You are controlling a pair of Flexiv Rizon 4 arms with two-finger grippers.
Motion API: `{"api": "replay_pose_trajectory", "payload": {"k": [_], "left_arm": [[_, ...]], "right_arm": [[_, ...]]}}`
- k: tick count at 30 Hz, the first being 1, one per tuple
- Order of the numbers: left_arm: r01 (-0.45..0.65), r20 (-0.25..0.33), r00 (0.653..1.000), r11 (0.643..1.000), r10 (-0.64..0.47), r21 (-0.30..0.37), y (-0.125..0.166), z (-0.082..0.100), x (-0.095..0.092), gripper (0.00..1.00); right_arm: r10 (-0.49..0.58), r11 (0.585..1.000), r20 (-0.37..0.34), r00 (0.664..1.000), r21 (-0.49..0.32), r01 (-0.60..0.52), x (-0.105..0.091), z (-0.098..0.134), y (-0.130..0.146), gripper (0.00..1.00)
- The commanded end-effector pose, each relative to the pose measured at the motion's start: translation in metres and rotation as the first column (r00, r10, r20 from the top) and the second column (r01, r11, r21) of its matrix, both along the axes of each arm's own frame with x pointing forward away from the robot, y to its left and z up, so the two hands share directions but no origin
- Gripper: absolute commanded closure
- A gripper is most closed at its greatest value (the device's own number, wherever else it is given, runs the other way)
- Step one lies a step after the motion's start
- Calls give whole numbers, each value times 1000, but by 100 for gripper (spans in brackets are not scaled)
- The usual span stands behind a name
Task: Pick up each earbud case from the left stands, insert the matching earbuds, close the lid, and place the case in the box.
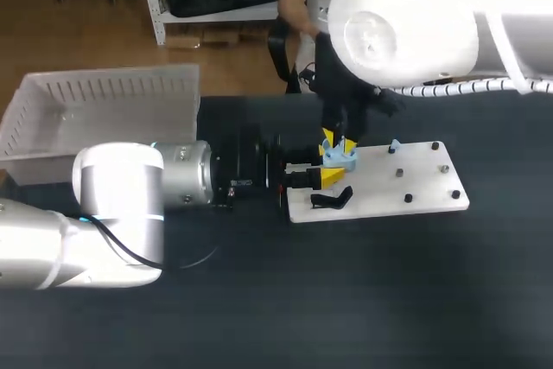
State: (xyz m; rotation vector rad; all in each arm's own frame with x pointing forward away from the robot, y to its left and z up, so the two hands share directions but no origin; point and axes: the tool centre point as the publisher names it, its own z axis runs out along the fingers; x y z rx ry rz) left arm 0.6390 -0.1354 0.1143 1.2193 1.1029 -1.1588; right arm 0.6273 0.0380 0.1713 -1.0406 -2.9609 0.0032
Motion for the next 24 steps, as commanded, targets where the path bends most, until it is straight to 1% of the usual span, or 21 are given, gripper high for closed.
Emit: {"api": "replay_pose_trajectory", "payload": {"k": [1,24], "left_arm": [[-2,2,1000,1000,2,-3,-1,-1,0,100],[-2,2,1000,1000,2,-3,-1,-1,0,100]], "right_arm": [[-4,1000,-6,1000,-5,4,2,0,0,100],[-18,1000,-25,1000,-17,17,5,-10,-6,100]]}}
